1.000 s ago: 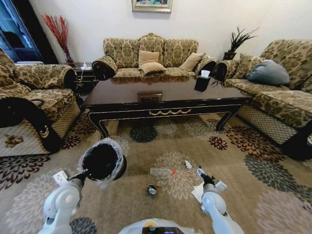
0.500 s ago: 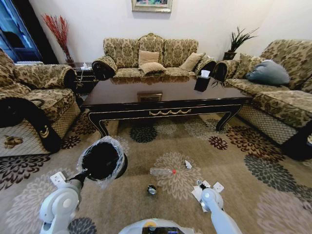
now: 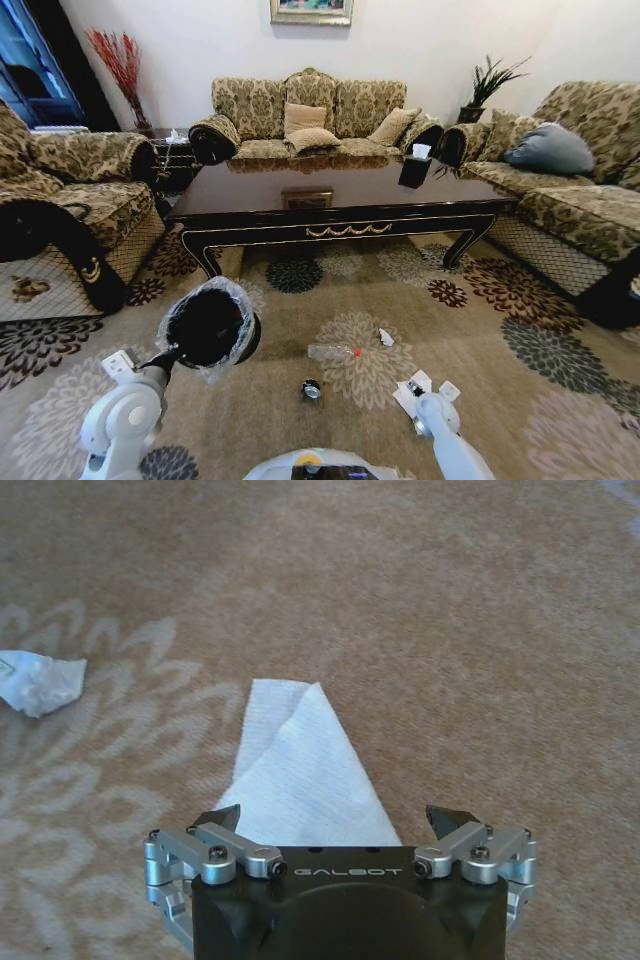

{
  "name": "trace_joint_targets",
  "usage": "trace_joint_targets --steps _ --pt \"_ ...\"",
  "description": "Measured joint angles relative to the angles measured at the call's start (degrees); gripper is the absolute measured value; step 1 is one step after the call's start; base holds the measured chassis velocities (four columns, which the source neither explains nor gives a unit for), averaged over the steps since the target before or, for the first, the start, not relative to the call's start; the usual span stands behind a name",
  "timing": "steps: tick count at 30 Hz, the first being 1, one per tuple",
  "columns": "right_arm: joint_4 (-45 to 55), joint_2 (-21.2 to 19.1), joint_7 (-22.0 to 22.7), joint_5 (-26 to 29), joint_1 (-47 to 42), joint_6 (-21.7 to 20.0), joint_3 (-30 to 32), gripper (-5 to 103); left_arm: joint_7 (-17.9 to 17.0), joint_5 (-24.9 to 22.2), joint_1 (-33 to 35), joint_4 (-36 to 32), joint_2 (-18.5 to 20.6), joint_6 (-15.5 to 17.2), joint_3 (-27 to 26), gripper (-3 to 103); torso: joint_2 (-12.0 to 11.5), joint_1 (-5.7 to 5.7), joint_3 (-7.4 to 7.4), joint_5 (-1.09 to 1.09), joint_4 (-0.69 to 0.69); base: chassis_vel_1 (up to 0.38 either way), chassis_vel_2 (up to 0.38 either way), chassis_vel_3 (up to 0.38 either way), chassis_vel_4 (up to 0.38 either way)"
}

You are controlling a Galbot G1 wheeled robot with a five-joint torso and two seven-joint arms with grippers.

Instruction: Move to the front of the table and pick up the trash from the floor, then place it into the trash bin.

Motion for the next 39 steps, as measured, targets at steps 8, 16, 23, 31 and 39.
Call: trace_joint_targets --steps 8,16,23,31,39 --pt "-1.55 0.39 -0.45 -0.54 0.21 0.43 0.00 100 -0.44 -0.79 0.15 -1.04 0.13 -0.03 -0.47 0 0.00 0.00 0.00 0.00 0.00 0.000 0.000 0.000 0.000" --pt "-2.52 0.66 -1.19 -0.85 -0.08 0.47 0.03 75 -1.11 -1.26 0.42 -2.17 -0.10 -0.04 -0.49 0 0.00 0.00 0.00 0.00 0.00 0.000 0.000 0.000 0.000" --pt "-3.50 0.91 -1.22 -2.36 -0.35 0.47 0.01 48 -1.27 -1.27 0.51 -2.26 -0.18 -0.04 -0.36 0 0.00 0.00 0.00 0.00 0.00 0.000 0.000 0.000 0.000" --pt "-4.07 0.88 -1.52 -3.13 -0.58 0.51 0.06 21 -1.34 -1.28 0.39 -1.80 -0.03 -0.03 -0.30 0 0.00 0.00 0.00 0.00 0.00 0.000 0.000 0.000 0.000" --pt "-3.56 0.96 -1.85 -4.42 -1.09 1.02 -0.07 2 -1.36 -1.24 0.23 -1.30 0.05 -0.04 -0.09 0 0.00 0.00 0.00 0.00 0.00 0.000 0.000 0.000 0.000"
